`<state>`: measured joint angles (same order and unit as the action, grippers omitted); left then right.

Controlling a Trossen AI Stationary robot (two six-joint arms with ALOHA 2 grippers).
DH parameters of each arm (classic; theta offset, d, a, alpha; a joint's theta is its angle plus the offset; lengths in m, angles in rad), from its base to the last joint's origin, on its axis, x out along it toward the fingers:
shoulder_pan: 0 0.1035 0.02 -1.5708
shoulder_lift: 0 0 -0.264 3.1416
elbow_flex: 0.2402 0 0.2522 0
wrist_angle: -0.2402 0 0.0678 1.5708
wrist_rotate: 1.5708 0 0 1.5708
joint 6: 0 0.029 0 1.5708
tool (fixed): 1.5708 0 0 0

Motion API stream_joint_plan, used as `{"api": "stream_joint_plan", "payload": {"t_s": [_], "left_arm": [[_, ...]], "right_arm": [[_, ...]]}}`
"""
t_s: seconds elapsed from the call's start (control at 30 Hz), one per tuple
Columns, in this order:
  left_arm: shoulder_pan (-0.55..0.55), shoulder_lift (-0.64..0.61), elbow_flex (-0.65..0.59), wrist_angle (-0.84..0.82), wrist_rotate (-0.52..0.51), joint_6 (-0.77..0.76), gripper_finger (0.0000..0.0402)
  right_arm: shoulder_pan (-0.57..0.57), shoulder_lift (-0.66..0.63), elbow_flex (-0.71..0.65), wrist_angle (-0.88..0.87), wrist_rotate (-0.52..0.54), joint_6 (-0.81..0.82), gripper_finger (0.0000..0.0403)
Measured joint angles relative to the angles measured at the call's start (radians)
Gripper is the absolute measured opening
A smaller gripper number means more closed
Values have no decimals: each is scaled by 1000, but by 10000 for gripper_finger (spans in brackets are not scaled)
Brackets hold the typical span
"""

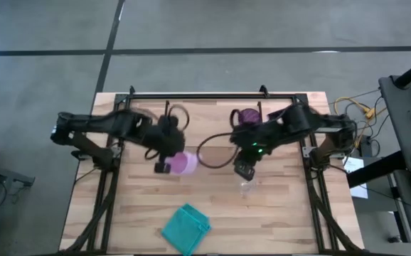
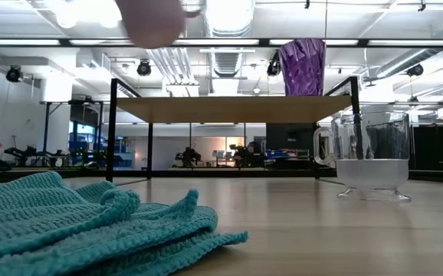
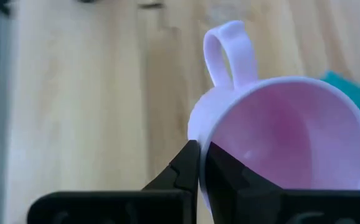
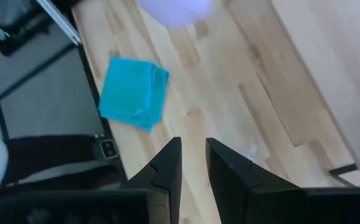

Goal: Stack small to large cups/mugs on shelf
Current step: Put the pink mug on the shelf

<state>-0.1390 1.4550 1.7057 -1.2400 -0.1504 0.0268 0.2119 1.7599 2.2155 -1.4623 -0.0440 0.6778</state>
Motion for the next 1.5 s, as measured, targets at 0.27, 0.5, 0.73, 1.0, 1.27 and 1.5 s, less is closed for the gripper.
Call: {"api": "stream_joint_plan", "payload": {"t_s": [0.27,0.5,0.73,1.0,1.27,1.5], "left_arm": [[193,132,135,-11,72,114,2],[296,271,237,-20,85,231,2],[349,405,364,-45,93,310,1],[385,504,489,-53,96,355,1],[413,532,514,-52,96,355,2],[414,532,516,-51,97,373,2]], "right_arm": [[23,-115,4,-39,153,23,68],[45,-206,-6,-106,284,41,68],[45,-263,-10,-109,370,37,68],[45,-270,-10,-109,389,7,68],[45,-266,-11,-109,389,3,68],[45,-266,-13,-109,389,3,68]]}}
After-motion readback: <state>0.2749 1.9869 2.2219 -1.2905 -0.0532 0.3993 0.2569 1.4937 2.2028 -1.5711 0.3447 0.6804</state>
